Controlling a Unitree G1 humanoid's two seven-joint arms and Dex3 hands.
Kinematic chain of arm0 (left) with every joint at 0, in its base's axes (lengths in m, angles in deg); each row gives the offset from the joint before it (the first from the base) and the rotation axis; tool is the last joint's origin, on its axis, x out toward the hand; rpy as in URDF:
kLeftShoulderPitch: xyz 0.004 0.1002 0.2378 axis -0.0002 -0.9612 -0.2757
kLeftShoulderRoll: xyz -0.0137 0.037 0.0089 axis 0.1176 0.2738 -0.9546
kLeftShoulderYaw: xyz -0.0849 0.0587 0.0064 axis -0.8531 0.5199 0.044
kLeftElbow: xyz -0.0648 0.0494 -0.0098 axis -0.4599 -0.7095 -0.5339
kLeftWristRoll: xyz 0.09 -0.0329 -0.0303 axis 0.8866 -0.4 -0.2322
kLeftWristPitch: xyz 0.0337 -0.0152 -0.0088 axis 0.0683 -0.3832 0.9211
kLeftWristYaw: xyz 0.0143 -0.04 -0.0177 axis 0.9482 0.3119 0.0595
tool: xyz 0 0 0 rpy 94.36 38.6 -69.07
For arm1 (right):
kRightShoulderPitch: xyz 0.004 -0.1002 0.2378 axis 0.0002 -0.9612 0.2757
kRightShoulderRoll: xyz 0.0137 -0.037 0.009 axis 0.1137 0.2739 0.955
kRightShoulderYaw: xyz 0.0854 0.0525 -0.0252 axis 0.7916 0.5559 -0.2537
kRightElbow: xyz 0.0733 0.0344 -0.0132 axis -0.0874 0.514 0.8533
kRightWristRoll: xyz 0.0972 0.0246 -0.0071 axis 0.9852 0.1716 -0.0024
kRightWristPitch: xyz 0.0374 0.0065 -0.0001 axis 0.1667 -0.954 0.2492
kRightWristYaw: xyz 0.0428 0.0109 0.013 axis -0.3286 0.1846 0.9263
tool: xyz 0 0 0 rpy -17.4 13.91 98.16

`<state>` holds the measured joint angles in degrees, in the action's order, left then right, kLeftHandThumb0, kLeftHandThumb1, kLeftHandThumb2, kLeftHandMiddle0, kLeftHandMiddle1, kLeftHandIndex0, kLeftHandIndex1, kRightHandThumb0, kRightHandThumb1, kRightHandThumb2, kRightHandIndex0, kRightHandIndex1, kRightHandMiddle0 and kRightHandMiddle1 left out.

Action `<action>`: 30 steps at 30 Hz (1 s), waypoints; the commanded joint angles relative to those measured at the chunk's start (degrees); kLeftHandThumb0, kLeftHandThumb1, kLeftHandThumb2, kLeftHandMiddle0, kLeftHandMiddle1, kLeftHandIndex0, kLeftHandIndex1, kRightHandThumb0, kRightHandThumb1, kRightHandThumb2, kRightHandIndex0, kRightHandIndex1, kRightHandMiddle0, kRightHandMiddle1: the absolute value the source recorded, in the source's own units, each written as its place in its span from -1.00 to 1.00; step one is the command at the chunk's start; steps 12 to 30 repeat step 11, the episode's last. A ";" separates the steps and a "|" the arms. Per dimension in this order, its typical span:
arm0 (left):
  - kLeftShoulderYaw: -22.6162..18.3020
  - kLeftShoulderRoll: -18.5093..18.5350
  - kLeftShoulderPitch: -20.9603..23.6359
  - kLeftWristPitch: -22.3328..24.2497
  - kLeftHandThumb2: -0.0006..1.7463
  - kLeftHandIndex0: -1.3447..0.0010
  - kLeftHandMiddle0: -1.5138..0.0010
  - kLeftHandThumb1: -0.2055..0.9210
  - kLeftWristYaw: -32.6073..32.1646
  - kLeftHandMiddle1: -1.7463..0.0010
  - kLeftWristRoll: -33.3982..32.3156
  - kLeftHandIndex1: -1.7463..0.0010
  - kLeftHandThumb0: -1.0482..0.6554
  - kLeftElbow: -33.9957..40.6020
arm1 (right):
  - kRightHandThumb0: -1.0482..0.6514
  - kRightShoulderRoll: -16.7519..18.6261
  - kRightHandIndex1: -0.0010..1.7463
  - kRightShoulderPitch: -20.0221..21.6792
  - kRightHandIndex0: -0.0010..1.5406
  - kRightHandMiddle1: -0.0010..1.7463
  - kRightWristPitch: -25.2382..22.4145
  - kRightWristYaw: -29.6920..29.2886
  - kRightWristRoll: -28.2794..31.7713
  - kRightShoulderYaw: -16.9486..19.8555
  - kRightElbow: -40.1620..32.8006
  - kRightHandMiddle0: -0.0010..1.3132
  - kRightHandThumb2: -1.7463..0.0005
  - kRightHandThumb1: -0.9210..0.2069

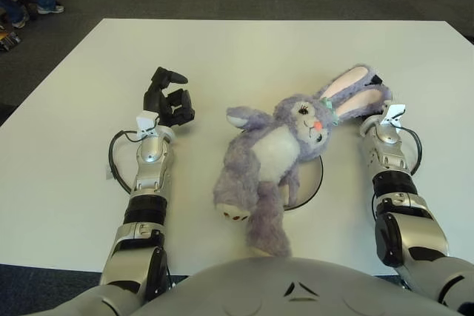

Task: Put the doll into the plate.

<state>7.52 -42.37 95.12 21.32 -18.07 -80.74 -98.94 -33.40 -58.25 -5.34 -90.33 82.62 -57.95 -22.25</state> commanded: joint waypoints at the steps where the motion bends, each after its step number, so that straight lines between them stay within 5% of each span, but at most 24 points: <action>1: 0.85 -3.51 -5.98 2.23 0.26 0.29 -0.57 0.24 -0.22 -1.00 -0.34 -1.00 -0.27 -2.18 | 0.23 1.50 1.00 -2.02 -0.21 0.89 -2.69 0.16 1.06 0.76 -0.04 -0.25 -0.52 0.13; 11: 1.49 -2.72 -6.63 7.58 0.24 0.31 -0.51 0.25 2.63 -1.00 -1.91 -1.00 -0.26 0.29 | 0.23 2.76 1.00 -2.23 -0.21 0.84 -3.76 0.01 1.44 1.89 -1.07 -0.21 -0.51 0.14; 30: 1.49 -2.72 -6.63 7.58 0.24 0.31 -0.51 0.25 2.63 -1.00 -1.91 -1.00 -0.26 0.29 | 0.23 2.76 1.00 -2.23 -0.21 0.84 -3.76 0.01 1.44 1.89 -1.07 -0.21 -0.51 0.14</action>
